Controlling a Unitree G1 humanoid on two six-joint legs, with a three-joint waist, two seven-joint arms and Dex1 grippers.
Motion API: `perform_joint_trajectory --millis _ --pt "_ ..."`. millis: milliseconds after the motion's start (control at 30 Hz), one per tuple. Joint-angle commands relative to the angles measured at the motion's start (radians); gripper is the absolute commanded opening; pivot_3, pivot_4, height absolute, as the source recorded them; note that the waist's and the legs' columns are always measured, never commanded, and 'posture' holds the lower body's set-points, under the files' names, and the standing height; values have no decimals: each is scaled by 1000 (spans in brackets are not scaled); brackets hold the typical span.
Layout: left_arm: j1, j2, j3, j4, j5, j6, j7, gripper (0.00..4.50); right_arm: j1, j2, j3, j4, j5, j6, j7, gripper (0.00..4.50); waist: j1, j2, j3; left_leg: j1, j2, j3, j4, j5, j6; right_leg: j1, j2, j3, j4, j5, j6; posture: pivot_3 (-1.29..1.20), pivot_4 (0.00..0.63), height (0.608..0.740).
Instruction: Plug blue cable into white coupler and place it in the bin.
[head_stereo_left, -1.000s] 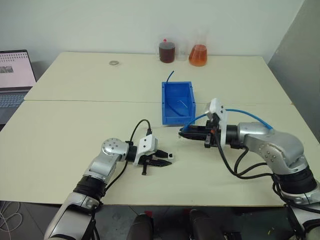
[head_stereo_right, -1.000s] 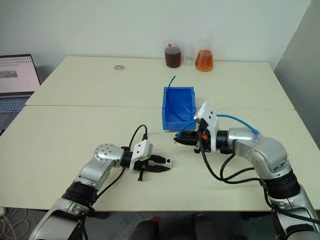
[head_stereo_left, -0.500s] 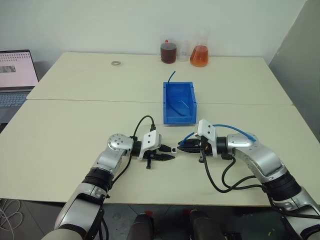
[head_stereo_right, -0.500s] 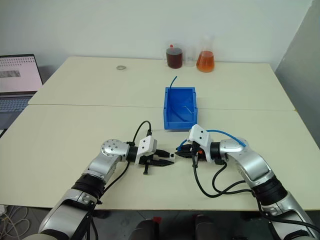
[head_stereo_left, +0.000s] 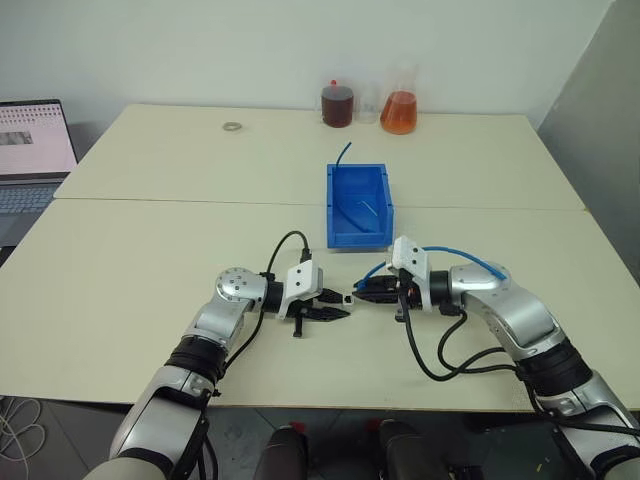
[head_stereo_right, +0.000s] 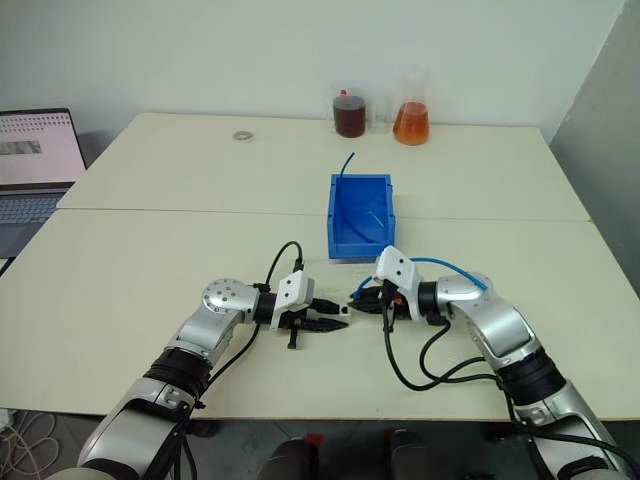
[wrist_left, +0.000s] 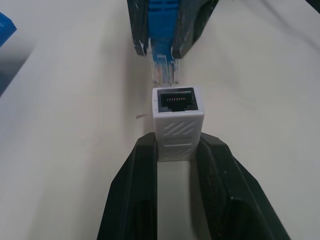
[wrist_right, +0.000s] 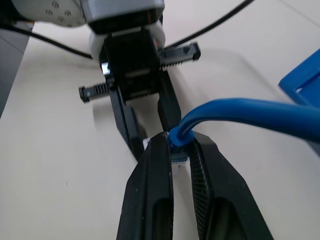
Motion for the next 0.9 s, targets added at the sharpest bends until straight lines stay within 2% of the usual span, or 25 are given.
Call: perform_joint_trajectory --millis 33,300,900 --pt "2 0 7 0 3 -9 5 783 -32 15 -34 -36 22 7 15 230 0 0 0 0 0 0 0 0 0 0 0 0 0 0 0 0 150 740" --pt "-7 3 11 7 5 -10 7 783 -7 5 17 -5 -43 -59 52 230 0 0 0 0 0 0 0 0 0 0 0 0 0 0 0 0 150 740" --pt "-30 1 9 45 19 -31 12 783 -19 32 47 72 -129 -101 68 230 0 0 0 1 0 0 2 0 0 0 0 0 3 0 0 0 150 740"
